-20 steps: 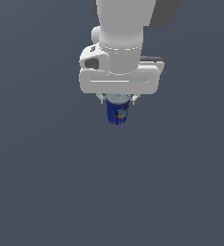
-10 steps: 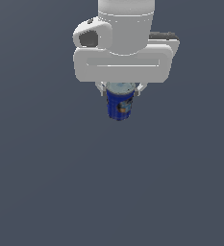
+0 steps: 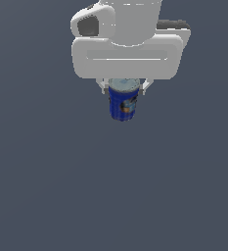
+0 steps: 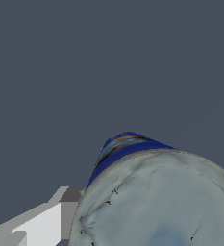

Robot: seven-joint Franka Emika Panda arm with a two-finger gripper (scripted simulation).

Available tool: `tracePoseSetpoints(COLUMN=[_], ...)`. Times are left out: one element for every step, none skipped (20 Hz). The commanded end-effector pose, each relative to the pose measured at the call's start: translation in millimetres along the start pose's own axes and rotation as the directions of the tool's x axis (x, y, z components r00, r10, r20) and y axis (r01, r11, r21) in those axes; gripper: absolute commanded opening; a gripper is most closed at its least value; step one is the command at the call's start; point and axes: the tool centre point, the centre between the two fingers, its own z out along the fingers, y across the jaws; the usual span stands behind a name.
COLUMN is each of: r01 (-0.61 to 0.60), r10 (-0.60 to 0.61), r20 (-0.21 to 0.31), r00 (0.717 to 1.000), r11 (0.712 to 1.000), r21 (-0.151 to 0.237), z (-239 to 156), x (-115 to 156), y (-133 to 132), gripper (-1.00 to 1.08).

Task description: Pick up the object and move it to a goal position.

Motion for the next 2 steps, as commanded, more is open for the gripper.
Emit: tracePoseSetpoints(r01=[0.000, 0.000], r10=[0.000, 0.000], r20=[-0.005, -0.005], r00=[1.000, 1.000], r11=[1.000, 1.000], r21=[0.000, 0.000], z=[-4.2, -4.3], x=[1.0, 1.1], y=[-0.1, -0.1], gripper=[-1.00, -1.00])
